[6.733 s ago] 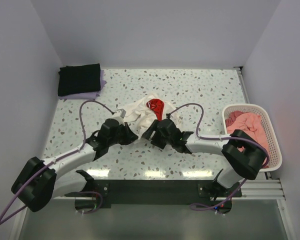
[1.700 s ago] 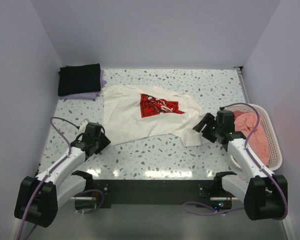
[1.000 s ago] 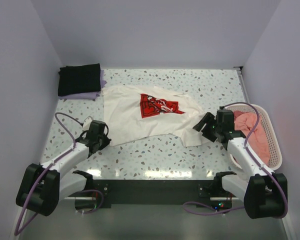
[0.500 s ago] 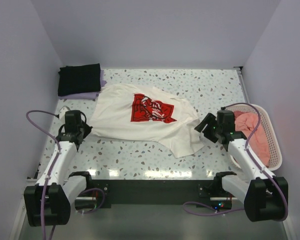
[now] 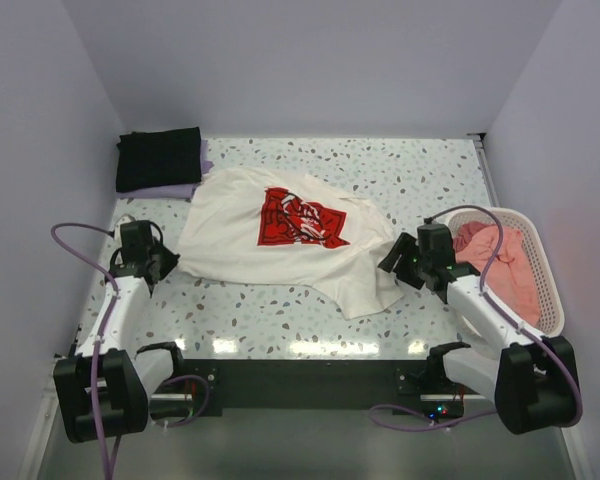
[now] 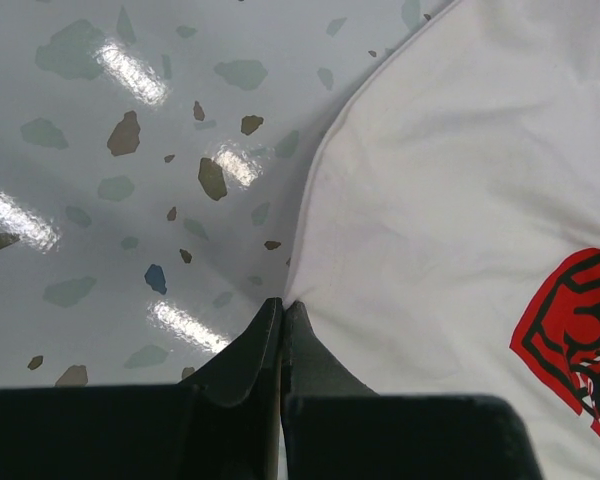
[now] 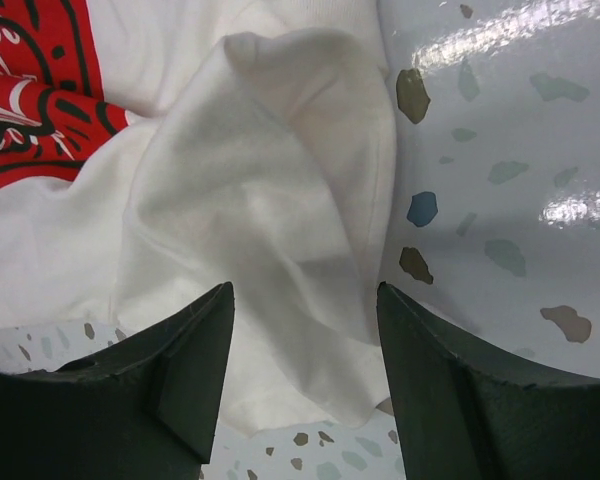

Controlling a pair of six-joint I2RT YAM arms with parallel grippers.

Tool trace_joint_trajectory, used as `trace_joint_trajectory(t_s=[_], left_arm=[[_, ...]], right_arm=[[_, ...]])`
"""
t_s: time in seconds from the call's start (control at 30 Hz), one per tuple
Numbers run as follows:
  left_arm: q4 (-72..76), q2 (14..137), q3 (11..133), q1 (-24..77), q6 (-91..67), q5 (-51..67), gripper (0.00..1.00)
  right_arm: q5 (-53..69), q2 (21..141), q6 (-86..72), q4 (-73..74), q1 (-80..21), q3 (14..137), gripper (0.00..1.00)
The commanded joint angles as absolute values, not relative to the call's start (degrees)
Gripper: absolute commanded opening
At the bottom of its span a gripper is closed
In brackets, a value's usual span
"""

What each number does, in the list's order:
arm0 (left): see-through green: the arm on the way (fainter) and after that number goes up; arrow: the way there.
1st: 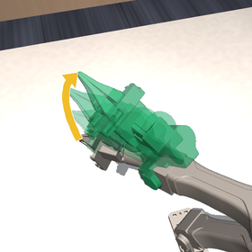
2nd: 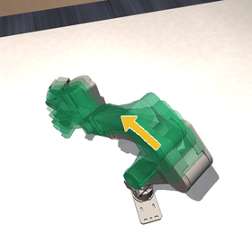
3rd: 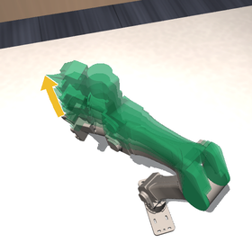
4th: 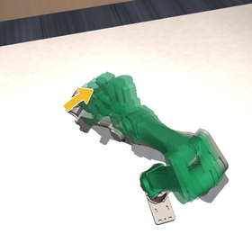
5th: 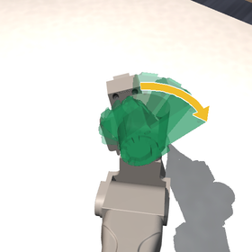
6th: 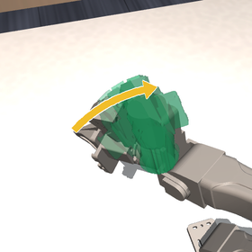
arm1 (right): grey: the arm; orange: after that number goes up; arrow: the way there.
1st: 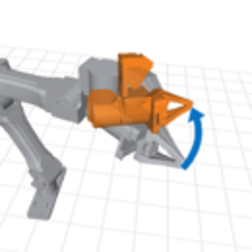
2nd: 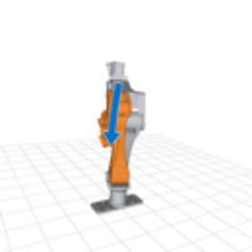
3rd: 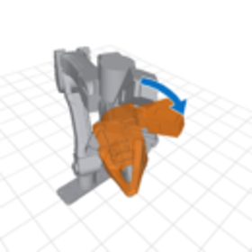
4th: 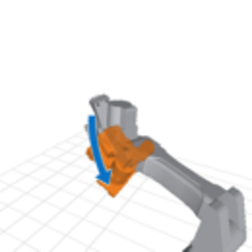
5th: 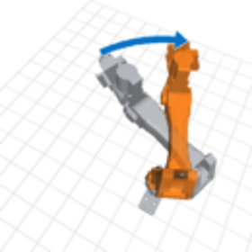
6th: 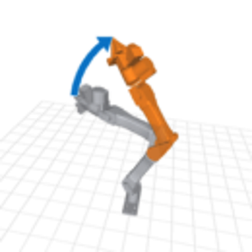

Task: Fold and stack the t-shirts
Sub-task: Flatten the tshirt out

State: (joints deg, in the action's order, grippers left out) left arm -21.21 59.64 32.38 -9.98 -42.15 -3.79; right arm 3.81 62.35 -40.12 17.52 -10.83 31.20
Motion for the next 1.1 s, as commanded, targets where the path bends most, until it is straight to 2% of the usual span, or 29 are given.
trace_joint_trajectory(t_s=[0.0,0.23,0.33,0.37,0.47,0.57,0.7,0.93,1.07], left_arm=[[-18.46,59.76,33.75,-10.72,-40.25,-2.37,0.0],[-18.11,59.68,33.75,-10.81,-39.82,-1.06,0.0],[-17.93,59.5,33.49,-10.81,-39.73,-0.7,0.0],[-17.93,59.5,33.4,-10.81,-39.73,-0.53,0.0],[-17.84,59.07,33.22,-10.81,-39.55,-0.26,0.0],[-18.1,58.54,33.31,-10.81,-39.38,-0.26,0.0],[-18.81,56.69,33.66,-10.81,-39.02,1.32,0.0],[-21.09,51.25,34.45,-10.81,-37.71,2.72,0.0],[-24.51,46.16,37.52,-10.81,-37.44,3.51,0.0]], right_arm=[[0.27,63.81,-41.31,14.24,-13.0,29.8,0.62],[-4.75,62.49,-41.92,14.86,-13.54,27.6,0.59],[-3.0,62.66,-42.54,13.01,-13.54,26.37,0.47],[-2.38,62.84,-42.89,12.22,-13.54,26.02,0.38],[-0.53,63.19,-43.68,11.07,-13.54,25.23,0.19],[-0.09,61.01,-43.77,13.09,-13.54,25.57,0.09],[2.28,55.29,-43.68,19.57,-13.62,27.94,0.0],[3.61,42.47,-42.8,32.42,-13.54,32.6,0.0],[2.29,36.75,-43.16,39.7,-13.45,39.43,0.0]])
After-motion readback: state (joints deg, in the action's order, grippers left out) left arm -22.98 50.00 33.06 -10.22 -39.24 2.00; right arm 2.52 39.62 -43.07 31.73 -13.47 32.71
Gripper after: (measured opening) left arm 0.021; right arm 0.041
